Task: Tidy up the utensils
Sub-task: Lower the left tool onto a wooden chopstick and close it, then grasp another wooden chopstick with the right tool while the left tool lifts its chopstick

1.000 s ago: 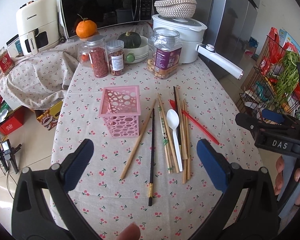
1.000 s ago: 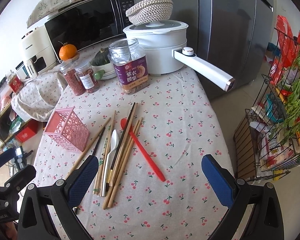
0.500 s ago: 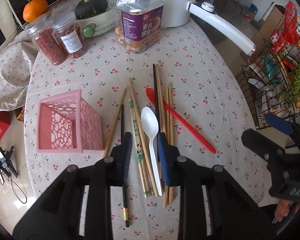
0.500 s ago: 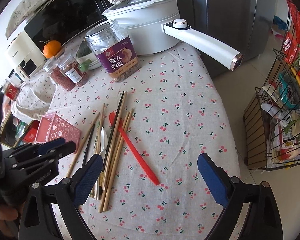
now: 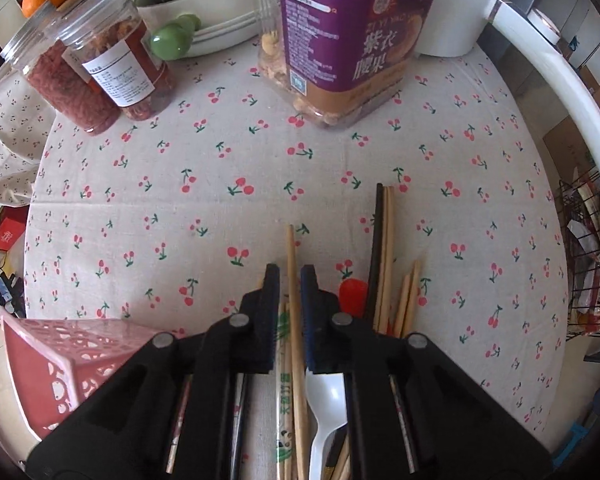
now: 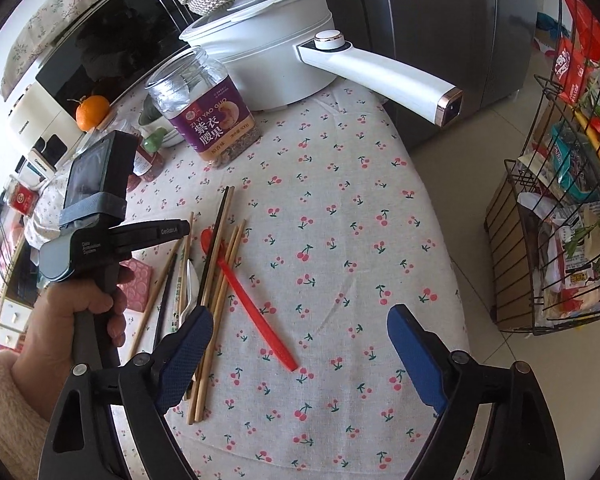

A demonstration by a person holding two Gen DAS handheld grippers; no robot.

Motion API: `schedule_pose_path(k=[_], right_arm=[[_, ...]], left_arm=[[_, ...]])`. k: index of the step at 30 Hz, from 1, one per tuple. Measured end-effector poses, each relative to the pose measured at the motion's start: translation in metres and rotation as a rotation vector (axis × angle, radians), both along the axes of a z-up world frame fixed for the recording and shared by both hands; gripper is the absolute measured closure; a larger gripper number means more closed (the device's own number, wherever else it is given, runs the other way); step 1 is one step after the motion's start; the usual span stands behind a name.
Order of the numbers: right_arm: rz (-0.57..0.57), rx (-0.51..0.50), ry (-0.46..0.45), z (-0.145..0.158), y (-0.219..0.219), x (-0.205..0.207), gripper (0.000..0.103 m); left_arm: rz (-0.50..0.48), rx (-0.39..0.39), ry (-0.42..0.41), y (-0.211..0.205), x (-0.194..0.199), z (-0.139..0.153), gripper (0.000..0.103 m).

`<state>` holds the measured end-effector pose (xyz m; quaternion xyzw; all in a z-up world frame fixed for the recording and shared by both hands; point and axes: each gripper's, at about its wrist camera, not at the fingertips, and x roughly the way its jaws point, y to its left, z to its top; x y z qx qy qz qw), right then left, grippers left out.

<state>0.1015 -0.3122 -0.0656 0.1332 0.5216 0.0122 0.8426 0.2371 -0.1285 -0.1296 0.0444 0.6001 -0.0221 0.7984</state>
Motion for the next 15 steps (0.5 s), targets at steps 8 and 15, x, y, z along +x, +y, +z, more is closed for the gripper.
schedule_pose_path(k=[8,15], right_arm=[[-0.01,0.017,0.013,-0.007,-0.006,0.007,0.013],[-0.002,0.016,0.035,-0.019,-0.003,0.016,0.015]], left_arm=[[0.007,0.001,0.025,0.002,0.006,-0.013,0.097],[-0.082,-0.075,-0.108,0.01,-0.031,0.042,0.097]])
